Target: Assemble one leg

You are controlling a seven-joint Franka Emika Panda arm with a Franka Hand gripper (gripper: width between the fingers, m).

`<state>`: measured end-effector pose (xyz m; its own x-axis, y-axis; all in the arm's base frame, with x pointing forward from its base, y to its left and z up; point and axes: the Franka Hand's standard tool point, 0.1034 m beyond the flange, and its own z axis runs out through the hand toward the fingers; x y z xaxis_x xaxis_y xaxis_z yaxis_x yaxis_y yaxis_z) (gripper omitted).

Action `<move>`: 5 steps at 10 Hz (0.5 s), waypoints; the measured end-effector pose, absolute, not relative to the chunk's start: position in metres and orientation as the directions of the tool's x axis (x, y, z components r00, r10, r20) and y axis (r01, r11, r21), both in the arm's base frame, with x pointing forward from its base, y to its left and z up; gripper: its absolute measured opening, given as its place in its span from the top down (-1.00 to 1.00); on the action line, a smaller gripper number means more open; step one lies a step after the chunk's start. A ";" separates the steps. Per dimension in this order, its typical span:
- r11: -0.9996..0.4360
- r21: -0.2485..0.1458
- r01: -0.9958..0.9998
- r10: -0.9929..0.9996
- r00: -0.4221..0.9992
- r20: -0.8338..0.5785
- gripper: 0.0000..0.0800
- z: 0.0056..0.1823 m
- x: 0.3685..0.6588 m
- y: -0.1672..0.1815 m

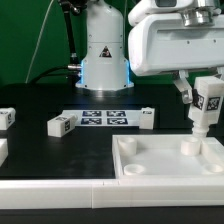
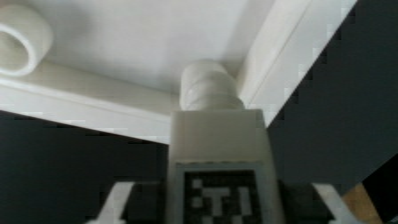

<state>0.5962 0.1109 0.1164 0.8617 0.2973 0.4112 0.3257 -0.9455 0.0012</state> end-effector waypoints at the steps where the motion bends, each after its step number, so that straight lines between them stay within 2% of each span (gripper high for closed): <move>1: -0.946 0.001 0.323 0.294 0.860 0.416 0.27 0.117 0.601 0.110; 5: -0.946 0.000 0.324 0.295 0.861 0.413 0.27 0.116 0.600 0.111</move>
Offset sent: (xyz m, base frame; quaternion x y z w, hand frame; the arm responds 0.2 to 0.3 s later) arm 0.0000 0.0000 0.0000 0.0000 0.0000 0.0000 1.0000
